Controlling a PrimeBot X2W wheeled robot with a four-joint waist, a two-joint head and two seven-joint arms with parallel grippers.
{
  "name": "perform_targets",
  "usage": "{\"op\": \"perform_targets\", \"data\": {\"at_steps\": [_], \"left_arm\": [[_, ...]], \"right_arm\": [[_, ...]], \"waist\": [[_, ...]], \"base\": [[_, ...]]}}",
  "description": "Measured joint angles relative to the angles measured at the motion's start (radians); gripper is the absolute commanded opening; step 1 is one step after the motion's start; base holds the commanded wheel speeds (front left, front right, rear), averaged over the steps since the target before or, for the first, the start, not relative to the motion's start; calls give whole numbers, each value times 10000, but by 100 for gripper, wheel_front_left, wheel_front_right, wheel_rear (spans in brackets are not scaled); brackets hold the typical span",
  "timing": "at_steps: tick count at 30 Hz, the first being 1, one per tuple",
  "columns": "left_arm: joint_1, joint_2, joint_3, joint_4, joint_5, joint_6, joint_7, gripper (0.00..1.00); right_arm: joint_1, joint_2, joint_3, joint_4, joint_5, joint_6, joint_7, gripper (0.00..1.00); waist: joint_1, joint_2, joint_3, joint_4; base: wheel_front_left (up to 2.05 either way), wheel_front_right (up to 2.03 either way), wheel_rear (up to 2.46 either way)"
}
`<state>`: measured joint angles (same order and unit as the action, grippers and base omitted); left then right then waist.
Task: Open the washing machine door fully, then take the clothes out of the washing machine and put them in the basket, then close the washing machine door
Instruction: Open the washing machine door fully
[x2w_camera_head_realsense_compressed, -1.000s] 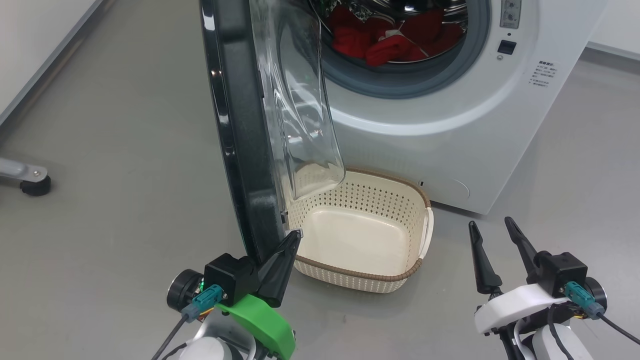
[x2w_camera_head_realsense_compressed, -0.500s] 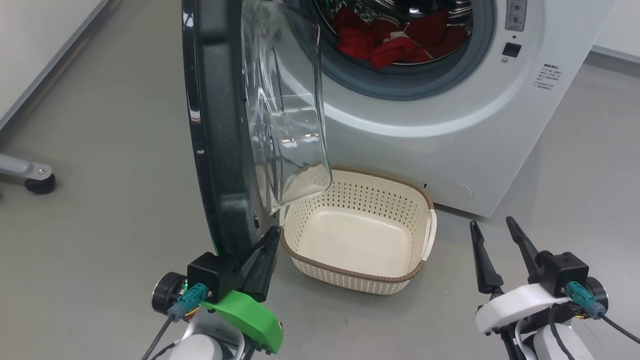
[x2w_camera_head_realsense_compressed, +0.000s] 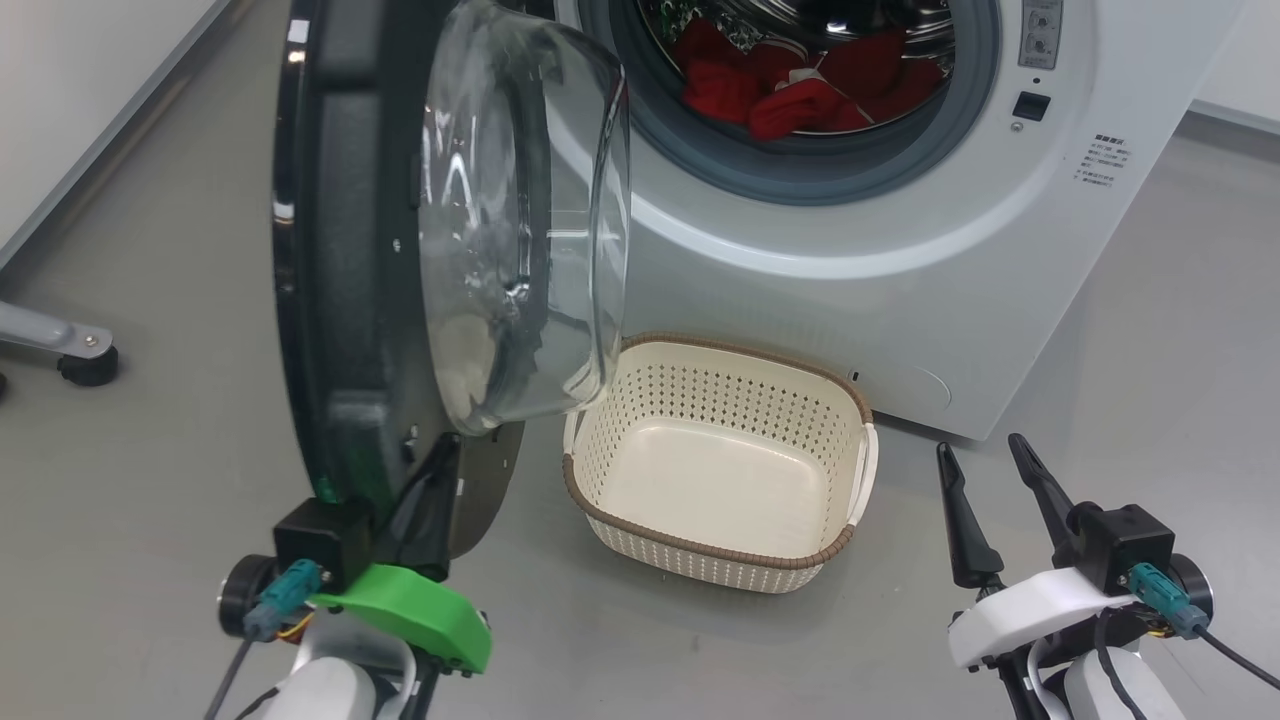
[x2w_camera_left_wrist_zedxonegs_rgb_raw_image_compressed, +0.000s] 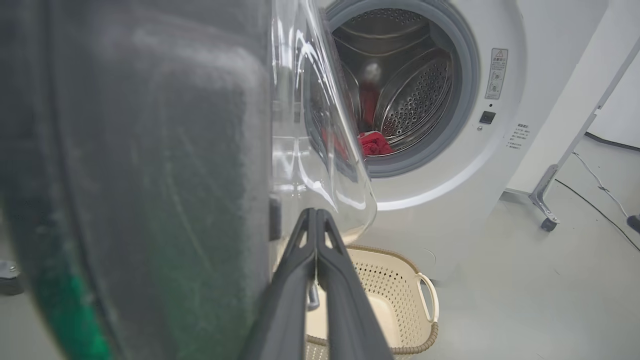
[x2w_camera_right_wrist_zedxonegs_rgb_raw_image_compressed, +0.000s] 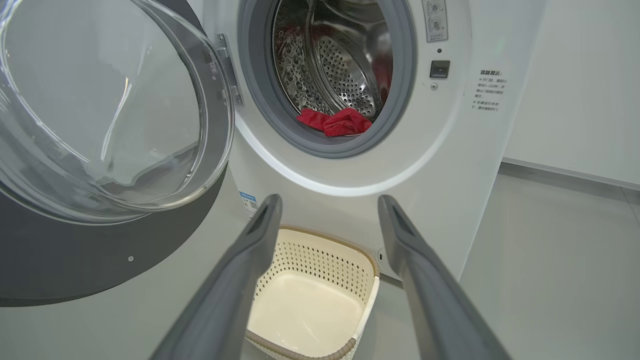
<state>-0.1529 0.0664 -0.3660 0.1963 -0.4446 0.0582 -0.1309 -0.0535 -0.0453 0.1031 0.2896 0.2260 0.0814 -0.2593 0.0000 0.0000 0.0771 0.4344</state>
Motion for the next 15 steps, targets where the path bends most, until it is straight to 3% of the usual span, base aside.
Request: {"op": "perform_targets", "data": {"at_steps": [15], "left_arm": [[-192,522,1569,698,-414,297,-481,0]], "right_arm": [[-2,6,115,-23,-2,36,0,100]], "waist": [[0,0,194,-74]], "base": [[0,0,0]]}}
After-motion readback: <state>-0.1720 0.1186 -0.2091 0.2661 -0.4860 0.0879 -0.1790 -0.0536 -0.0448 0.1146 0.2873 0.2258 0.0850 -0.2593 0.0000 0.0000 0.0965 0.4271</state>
